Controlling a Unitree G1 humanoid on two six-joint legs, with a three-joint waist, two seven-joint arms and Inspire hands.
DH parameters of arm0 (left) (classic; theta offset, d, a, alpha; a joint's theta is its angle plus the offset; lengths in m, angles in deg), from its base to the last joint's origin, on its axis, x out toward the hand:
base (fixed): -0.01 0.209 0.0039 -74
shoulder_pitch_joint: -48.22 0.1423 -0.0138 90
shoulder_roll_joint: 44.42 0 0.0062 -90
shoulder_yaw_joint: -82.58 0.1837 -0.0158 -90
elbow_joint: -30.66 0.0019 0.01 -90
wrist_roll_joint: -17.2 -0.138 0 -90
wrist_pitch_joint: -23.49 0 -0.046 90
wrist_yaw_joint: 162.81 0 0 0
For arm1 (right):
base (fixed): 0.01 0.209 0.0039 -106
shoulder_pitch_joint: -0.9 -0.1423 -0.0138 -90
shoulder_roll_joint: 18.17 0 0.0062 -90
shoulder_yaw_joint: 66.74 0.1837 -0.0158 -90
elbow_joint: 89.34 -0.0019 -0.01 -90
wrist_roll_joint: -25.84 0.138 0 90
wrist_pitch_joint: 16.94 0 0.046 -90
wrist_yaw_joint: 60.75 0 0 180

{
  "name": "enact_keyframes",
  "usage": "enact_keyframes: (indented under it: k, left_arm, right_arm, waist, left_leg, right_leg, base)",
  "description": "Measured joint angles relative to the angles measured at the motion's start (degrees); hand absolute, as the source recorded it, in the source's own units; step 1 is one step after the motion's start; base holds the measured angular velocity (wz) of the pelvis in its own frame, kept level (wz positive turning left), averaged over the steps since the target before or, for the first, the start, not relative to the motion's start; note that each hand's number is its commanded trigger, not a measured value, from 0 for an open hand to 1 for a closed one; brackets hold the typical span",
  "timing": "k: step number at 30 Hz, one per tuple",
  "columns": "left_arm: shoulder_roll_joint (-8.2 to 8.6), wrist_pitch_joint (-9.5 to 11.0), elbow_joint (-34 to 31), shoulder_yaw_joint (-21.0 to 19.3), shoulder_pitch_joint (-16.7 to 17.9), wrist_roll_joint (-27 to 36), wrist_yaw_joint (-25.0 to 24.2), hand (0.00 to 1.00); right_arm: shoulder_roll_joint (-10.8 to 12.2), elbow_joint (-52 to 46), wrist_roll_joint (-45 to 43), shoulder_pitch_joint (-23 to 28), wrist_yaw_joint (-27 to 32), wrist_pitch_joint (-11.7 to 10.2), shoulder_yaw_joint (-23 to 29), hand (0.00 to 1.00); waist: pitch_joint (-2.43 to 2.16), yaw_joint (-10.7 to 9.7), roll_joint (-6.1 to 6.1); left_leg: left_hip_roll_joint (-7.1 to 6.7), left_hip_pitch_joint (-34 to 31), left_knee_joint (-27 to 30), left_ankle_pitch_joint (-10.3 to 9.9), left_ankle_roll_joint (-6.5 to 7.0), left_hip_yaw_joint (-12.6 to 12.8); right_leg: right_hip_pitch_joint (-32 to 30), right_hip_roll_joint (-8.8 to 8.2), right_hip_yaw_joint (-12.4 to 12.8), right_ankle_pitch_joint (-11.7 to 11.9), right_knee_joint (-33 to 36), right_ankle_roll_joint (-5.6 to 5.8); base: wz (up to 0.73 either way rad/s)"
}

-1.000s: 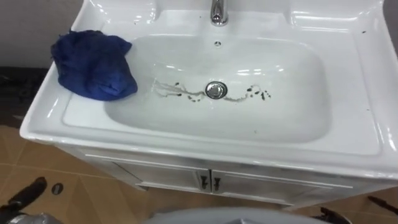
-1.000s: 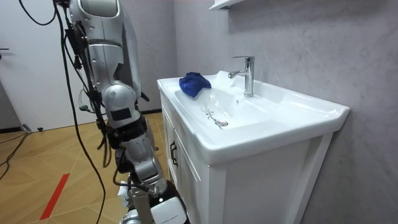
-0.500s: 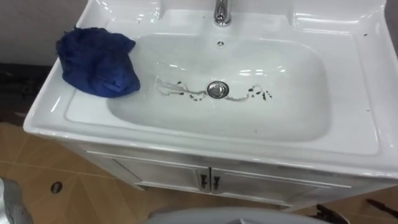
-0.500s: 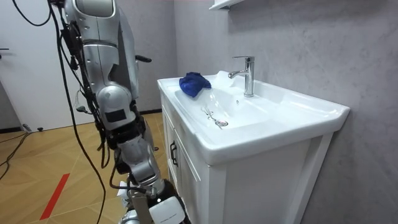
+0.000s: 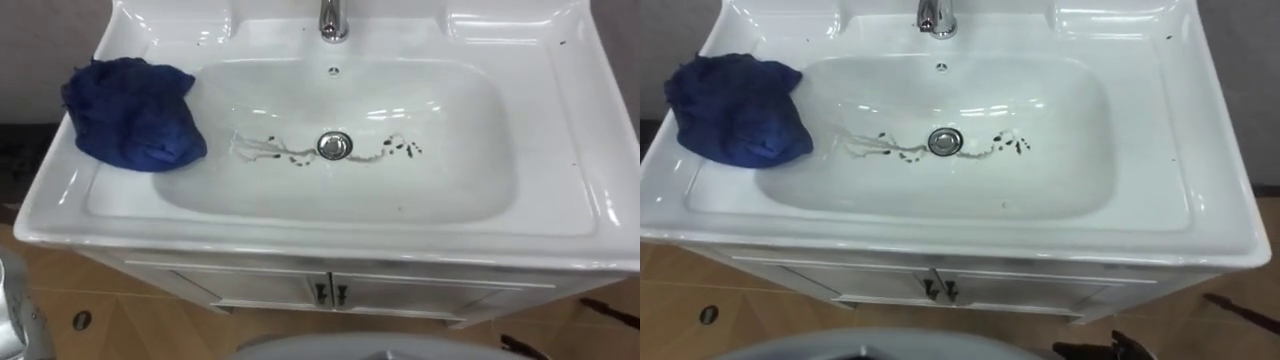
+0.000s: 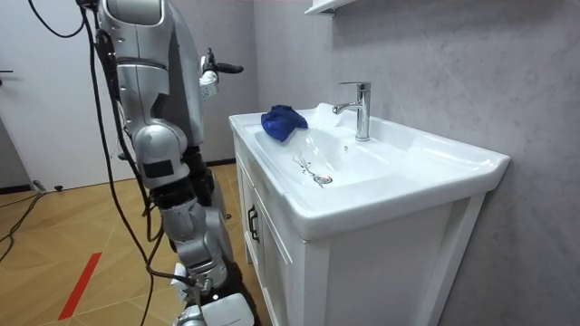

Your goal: Wipe basin

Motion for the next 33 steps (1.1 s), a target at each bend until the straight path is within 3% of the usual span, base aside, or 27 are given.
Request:
enact_keyframes:
  k: [5,12,18,24,28,33]
  left_arm:
    - [0.04,-0.02,0.0,2.7,0.1,-1.17,-3.01,0.0]
    - [1.0,-0.85,0.04,10.73,0.1,-7.18,-8.35,0.0]
    - [1.47,-2.27,0.04,14.69,0.17,-11.1,-12.96,0.0]
    - [2.81,-2.77,0.98,17.96,0.54,-17.53,-14.65,0.0]
    - [2.89,-2.85,3.95,19.94,0.56,-18.95,-14.67,0.0]
    - [2.98,-2.85,6.74,20.52,0.55,-28.43,-13.88,0.0]
  right_arm:
    - [-0.16,0.15,1.2,-0.01,0.01,0.0,0.52,0.0]
    - [0.12,-1.08,1.09,-0.04,-0.01,0.22,-0.1,0.0]
    - [0.75,-1.11,1.19,-0.35,-0.18,0.21,-0.16,0.0]
    - [1.03,-0.03,1.84,-1.15,-0.74,0.14,-0.13,0.0]
    - [0.96,1.55,3.81,-1.36,-0.5,-0.12,-0.16,0.0]
    - [0.88,2.1,5.74,-1.03,-0.41,-0.63,-0.78,0.0]
  waist:
    - [0.06,-0.96,0.52]
    - [-0.16,-1.71,-0.15]
    - [-0.39,-2.83,-0.92]
    - [-0.35,-4.5,-1.4]
    - [-0.22,-4.56,-1.25]
    - [-0.19,-4.88,-1.22]
  left_leg:
    - [0.16,0.79,-0.82,0.02,0.03,0.88]
    - [0.24,0.82,-0.78,0.03,0.04,2.19]
    - [0.26,0.91,-0.74,0.03,0.04,2.53]
    - [0.27,1.02,-0.87,0.03,0.04,3.14]
    - [0.38,1.86,-0.97,0.03,0.04,3.61]
    - [0.39,2.21,-0.96,0.03,0.04,3.66]
  right_leg:
    - [0.05,0.12,0.66,0.0,0.01,0.0]
    - [-0.6,0.13,1.68,0.01,0.04,0.01]
    - [-0.8,0.15,2.45,0.01,0.04,0.01]
    - [-0.54,0.15,2.55,0.01,0.02,0.01]
    - [0.08,0.26,3.26,0.01,-0.03,0.01]
    - [0.2,0.3,3.14,0.02,-0.01,0.0]
  base:
    - [-0.1]
    - [-0.08]
    - [-0.06]
    - [-0.01]
    - [-0.06]
    - [-0.01]
